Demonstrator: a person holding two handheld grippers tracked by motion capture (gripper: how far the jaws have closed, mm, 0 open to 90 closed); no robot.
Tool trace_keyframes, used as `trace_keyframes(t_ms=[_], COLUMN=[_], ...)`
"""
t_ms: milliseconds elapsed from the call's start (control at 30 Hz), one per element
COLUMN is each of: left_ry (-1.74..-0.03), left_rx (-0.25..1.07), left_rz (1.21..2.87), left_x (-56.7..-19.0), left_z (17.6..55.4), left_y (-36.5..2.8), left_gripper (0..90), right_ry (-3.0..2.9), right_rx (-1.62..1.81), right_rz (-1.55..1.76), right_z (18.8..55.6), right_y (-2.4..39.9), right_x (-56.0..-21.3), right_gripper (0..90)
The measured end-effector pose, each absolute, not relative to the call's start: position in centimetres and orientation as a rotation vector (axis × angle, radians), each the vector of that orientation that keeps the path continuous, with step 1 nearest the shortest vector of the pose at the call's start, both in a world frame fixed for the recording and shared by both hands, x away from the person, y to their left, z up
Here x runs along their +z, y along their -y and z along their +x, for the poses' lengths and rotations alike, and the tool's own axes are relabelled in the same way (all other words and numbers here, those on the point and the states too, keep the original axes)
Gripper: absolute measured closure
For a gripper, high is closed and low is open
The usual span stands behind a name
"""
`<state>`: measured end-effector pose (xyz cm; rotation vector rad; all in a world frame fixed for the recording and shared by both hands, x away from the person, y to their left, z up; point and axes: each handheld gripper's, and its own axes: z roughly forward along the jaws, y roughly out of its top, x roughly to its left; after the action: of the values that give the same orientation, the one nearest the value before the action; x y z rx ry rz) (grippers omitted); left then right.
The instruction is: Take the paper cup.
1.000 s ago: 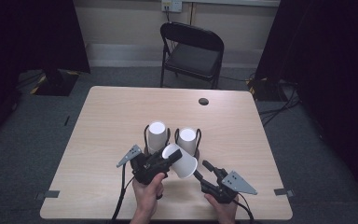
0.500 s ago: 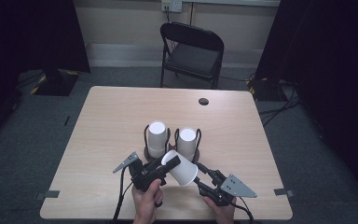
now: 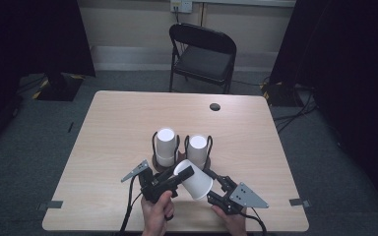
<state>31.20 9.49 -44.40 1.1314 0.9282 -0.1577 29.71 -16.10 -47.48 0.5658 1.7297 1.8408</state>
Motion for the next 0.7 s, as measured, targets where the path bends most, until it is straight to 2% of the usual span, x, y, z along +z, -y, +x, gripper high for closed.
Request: trace_keyframes(t_ms=[300,400,700], left_ry=[-0.937,-0.937,-0.938], left_rx=[-0.214,-0.233,-0.179], left_rz=[1.098,1.085,1.107], left_x=[-44.5,-44.71,-44.8], left_z=[31.29,31.39,31.48], left_y=[-9.62,-9.77,-10.07], left_gripper=[34.6,34.3,33.4], right_ry=[-1.701,-1.712,-1.773], right_rx=[1.83,1.825,1.774], right_rz=[0.54,0.535,0.493], right_z=[30.17,30.13,29.88], right_y=[15.77,15.82,15.3], right_x=[-46.98,-46.94,-47.28], right_gripper=[72.7,79.3,84.4])
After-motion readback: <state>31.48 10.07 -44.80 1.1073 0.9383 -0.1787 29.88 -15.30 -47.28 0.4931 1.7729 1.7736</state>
